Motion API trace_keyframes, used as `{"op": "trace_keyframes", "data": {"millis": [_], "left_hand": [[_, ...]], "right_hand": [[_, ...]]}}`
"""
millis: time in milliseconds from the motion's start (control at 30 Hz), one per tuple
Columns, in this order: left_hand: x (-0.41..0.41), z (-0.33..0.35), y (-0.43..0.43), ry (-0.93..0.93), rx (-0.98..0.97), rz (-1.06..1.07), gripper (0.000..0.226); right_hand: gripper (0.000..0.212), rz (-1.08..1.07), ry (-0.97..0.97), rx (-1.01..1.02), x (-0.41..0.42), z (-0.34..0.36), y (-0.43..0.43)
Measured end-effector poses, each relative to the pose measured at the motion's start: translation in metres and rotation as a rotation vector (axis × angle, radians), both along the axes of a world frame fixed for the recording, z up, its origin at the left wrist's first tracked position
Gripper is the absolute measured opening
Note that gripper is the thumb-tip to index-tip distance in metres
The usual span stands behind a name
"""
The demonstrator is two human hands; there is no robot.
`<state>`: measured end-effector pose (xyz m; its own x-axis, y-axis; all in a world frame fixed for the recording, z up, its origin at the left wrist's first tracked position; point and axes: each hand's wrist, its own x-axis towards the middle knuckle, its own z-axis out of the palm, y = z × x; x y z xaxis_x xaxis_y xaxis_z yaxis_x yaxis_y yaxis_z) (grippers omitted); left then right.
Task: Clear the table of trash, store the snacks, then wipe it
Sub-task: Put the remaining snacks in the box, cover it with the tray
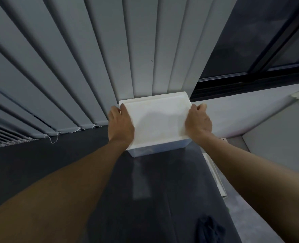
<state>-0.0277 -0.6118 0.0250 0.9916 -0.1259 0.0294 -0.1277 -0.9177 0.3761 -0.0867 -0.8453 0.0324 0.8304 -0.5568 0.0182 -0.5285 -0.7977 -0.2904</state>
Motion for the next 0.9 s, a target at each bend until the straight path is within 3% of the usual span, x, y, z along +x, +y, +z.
{"op": "trace_keyframes", "data": {"millis": [133, 200, 267, 367, 600, 767, 900], "left_hand": [[0.002, -0.003, -0.001, -0.033, 0.076, -0.098, 0.058], [0.006, -0.003, -0.004, -0.062, 0.150, -0.193, 0.053], [0.006, -0.002, -0.011, -0.006, 0.199, -0.195, 0.066], [-0.001, -0.006, -0.019, -0.011, 0.290, -0.200, 0.086], [0.001, -0.003, -0.023, -0.017, 0.419, -0.221, 0.082], [0.003, 0.000, -0.035, -0.069, 0.346, -0.220, 0.067], [0.006, -0.011, -0.035, -0.114, 0.386, -0.349, 0.062]], "right_hand": [[0.059, 0.288, 0.053, -0.097, 0.002, -0.006, 0.004], [0.072, 0.332, 0.130, -0.139, 0.002, -0.013, 0.005], [0.080, 0.310, 0.158, -0.125, 0.003, -0.017, 0.003], [0.081, 0.302, 0.147, -0.130, 0.010, -0.015, 0.001], [0.085, 0.340, 0.139, -0.219, 0.028, -0.019, 0.023], [0.085, 0.331, 0.140, -0.208, 0.029, -0.020, 0.020], [0.066, 0.376, 0.077, -0.196, 0.027, -0.013, 0.026]]}}
